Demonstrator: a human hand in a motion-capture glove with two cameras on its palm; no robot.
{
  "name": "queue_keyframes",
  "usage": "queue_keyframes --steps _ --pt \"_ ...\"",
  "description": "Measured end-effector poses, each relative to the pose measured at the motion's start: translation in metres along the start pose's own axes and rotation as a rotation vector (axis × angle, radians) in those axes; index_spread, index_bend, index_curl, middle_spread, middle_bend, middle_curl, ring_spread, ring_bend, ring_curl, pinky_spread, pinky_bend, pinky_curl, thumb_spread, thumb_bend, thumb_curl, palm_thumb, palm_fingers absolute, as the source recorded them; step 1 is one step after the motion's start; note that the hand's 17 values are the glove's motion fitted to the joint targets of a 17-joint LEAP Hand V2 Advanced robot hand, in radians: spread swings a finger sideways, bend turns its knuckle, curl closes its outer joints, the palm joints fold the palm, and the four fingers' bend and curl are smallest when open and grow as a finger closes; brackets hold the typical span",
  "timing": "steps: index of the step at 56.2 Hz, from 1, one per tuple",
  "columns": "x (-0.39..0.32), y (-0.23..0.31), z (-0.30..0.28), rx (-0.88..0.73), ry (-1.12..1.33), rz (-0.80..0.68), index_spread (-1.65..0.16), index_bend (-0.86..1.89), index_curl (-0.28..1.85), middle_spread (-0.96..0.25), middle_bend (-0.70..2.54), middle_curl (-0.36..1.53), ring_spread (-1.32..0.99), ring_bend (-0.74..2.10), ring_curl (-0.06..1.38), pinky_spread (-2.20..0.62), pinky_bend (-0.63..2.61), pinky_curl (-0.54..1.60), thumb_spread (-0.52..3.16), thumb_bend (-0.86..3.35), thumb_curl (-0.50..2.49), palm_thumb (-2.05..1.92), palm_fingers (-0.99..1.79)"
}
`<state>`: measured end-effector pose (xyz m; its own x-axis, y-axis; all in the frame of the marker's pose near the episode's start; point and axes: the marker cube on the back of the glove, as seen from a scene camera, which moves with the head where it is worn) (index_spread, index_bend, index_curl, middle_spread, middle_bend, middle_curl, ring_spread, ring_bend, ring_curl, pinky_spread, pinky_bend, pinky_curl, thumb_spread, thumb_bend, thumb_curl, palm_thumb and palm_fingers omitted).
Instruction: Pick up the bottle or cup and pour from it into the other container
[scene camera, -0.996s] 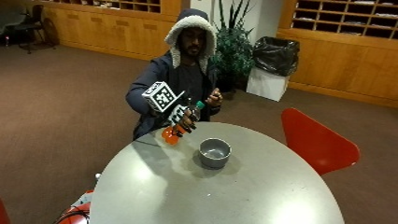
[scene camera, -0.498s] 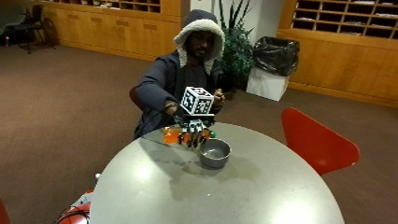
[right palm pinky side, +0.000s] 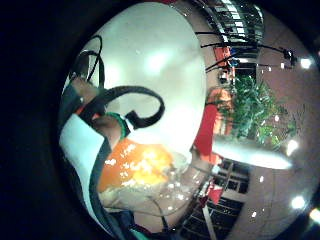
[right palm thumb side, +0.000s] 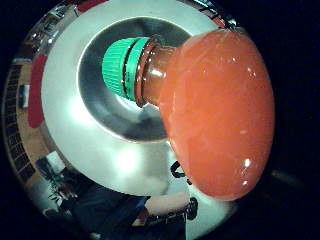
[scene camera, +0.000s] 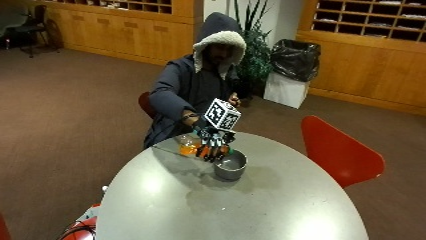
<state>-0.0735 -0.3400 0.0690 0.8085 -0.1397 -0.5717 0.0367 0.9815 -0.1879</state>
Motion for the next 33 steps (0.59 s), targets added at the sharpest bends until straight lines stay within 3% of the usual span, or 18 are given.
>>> queue_keyframes --steps 20,33 --pt "0.012 0.008 -0.007 0.047 -0.073 0.006 -0.28 0.10 0.24 -0.23 0.29 0.46 -0.18 0.58 0.41 -0.02 0.45 0.37 0.54 -0.04 0.68 0.90 1.11" --pt "0.028 0.023 -0.017 0.162 -0.349 -0.010 -0.28 0.09 0.24 -0.24 0.29 0.46 -0.18 0.58 0.41 -0.02 0.45 0.37 0.54 -0.04 0.68 0.90 1.11"
